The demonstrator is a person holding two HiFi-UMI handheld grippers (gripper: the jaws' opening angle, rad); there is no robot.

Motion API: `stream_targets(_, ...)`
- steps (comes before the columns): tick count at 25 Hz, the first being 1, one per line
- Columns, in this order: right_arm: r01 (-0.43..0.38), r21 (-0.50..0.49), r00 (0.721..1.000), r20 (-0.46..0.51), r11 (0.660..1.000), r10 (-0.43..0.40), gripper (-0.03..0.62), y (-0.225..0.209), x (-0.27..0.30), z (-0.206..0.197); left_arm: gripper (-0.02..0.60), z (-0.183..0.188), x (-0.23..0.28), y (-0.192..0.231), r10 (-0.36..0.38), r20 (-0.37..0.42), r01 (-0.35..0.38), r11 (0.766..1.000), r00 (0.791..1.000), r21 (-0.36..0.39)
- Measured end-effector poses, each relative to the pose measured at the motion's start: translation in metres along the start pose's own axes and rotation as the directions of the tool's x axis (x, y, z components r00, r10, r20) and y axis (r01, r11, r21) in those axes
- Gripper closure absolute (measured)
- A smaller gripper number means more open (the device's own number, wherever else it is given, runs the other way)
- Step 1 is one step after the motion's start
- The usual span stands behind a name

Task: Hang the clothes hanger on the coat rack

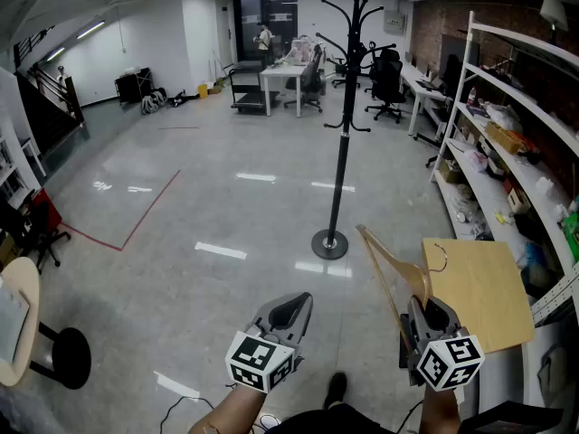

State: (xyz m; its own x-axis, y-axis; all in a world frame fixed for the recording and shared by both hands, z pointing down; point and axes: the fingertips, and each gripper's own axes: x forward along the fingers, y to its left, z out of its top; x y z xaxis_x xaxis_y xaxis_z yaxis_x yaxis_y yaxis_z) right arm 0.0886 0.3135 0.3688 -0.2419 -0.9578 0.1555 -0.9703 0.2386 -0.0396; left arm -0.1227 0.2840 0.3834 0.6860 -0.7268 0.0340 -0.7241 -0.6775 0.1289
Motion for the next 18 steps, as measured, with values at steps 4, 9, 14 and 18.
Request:
stream_targets(4,0.002,0.008,1.000,0.007,1.000,-0.002,0.537,-0.039,0.022,0.005,0.581,0.006,0.049,-0.004,-0.012,-0.011,0.012,1.000,1.000,0.011)
stream_targets(9,-0.030,0.007,1.000,0.010,1.000,0.029,0.537,-0.086,0.067,0.015,0.581,0.016,0.113,0.001,-0.001,-0.012,0.001,0.999,1.000,0.035)
stream_targets(14,-0.059,-0.012,0.998,0.010,0.998,0.059,0.537,-0.119,0.102,0.025,0.581,0.020,0.160,0.009,0.016,-0.017,-0.015,0.999,1.000,0.032)
stream_targets(18,-0.047,-0.004,0.999,-0.019,0.999,0.047,0.537,-0.139,0.123,0.026,0.581,0.016,0.185,0.014,0.023,-0.040,-0.022,0.999,0.999,0.026)
